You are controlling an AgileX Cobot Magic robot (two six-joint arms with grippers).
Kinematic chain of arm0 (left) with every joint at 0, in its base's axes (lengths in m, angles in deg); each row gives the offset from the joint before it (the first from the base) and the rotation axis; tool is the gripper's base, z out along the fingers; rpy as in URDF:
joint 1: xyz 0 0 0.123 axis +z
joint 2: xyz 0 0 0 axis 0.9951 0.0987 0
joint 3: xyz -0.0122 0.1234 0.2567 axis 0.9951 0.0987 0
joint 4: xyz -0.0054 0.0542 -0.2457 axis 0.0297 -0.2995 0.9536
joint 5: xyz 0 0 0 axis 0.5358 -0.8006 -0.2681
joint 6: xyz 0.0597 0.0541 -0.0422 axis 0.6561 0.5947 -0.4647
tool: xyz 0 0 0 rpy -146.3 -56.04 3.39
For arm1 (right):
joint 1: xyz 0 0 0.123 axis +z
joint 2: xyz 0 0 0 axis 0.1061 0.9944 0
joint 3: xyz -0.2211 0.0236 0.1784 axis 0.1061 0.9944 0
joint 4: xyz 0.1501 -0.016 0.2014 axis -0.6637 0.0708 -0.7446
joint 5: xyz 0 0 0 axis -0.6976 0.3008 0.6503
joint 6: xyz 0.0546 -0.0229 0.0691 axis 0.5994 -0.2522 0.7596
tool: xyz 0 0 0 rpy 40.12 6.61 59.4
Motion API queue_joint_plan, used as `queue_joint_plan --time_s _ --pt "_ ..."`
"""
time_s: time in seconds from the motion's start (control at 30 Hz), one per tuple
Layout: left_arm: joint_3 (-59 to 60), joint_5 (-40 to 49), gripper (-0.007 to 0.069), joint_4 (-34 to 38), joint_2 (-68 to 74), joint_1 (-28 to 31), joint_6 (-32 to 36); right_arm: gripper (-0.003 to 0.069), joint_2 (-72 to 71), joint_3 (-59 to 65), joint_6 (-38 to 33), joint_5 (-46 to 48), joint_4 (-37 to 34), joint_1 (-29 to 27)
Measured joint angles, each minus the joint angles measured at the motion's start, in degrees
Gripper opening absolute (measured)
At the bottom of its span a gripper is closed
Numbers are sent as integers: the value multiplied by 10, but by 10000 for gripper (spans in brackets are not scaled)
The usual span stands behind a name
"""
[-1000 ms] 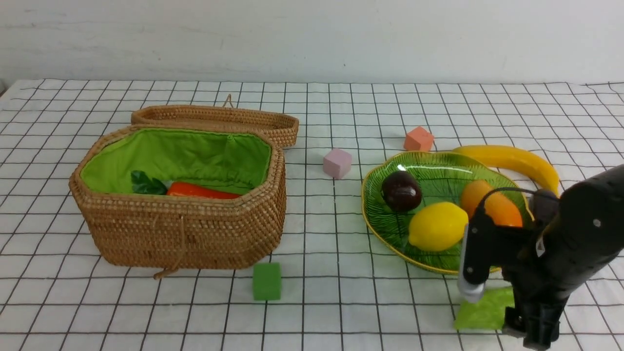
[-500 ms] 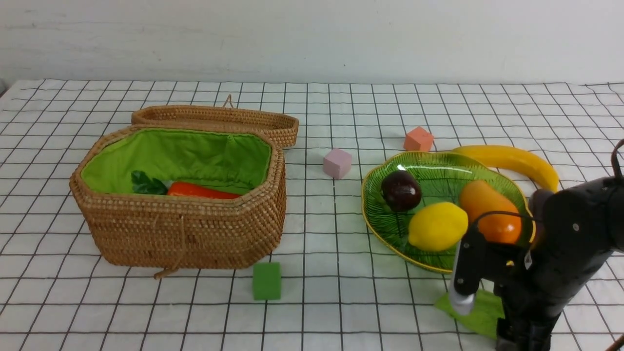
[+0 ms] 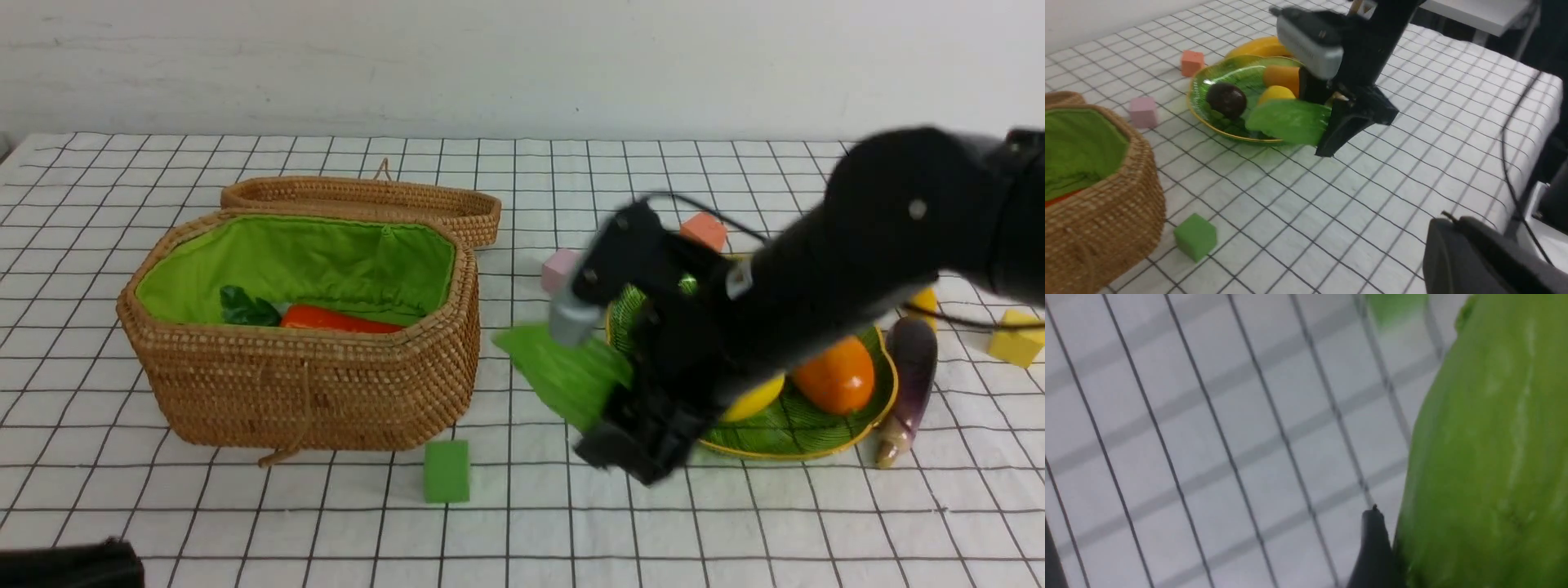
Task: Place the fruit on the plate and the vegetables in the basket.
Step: Take a chayote with your right arm and place it on the basket on the left, then grab an eggplant with your right arm and place it in the basket on the left.
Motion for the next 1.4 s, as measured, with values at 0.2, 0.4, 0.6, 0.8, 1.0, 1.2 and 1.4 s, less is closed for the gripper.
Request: queue_joint_plan --time_s 0.2,0.4,0.6,0.8,1.0,1.2,1.4 --pt "0 0 -13 -153 0 0 -173 466 85 -191 6 -89 -11 58" --pt "0 0 -13 -205 0 0 -250 466 237 -328 -3 -150 -11 67" --pt "0 0 -9 -199 0 0 -254 583 298 -373 -3 -161 -8 69" --pt "0 0 -6 -186 0 0 -255 660 256 -377 46 -80 21 71" --pt "0 -9 -6 -156 0 0 -233 468 132 -379 245 149 210 50" --pt "0 -45 -6 -80 0 0 -119 179 75 -306 388 251 331 -86" --pt "0 -54 -6 16 0 0 23 192 72 -178 529 237 281 -263"
